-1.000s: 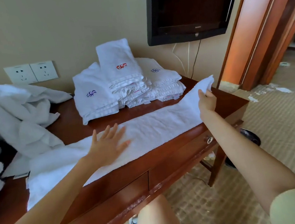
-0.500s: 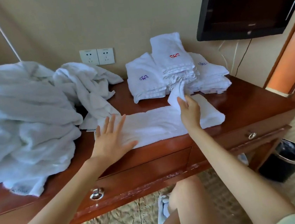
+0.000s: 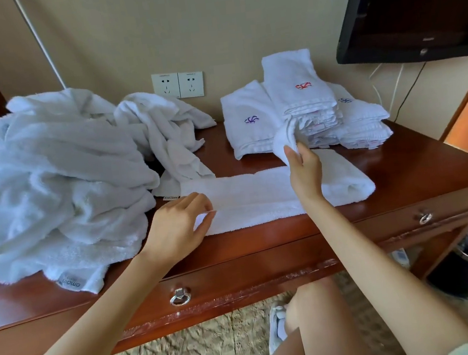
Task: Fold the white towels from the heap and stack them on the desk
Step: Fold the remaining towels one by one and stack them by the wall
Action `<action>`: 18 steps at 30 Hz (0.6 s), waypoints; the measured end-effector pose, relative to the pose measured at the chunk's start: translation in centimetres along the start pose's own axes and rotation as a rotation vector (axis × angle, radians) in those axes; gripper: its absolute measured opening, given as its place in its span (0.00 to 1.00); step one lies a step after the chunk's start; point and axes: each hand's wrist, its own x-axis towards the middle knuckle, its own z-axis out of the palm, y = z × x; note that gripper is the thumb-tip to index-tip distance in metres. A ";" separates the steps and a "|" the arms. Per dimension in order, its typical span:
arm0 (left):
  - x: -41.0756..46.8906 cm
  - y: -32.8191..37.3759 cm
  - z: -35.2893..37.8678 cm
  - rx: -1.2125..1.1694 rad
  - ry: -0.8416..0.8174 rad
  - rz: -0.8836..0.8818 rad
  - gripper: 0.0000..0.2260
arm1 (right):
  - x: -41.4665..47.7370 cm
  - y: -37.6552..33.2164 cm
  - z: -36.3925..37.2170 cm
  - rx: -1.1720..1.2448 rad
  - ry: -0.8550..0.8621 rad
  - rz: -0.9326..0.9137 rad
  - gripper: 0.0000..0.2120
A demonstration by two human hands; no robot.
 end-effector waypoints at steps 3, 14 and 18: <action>-0.5 -0.1 0.2 -0.037 -0.272 -0.063 0.17 | -0.7 -0.5 0.7 0.009 -0.060 -0.043 0.17; 7.0 1.0 0.4 -1.404 -0.314 -1.215 0.25 | -5.2 3.0 2.8 -0.328 -0.635 -0.532 0.16; 8.1 0.8 2.2 -0.983 -0.390 -1.200 0.33 | -4.4 3.7 2.2 -0.461 -0.673 -0.573 0.19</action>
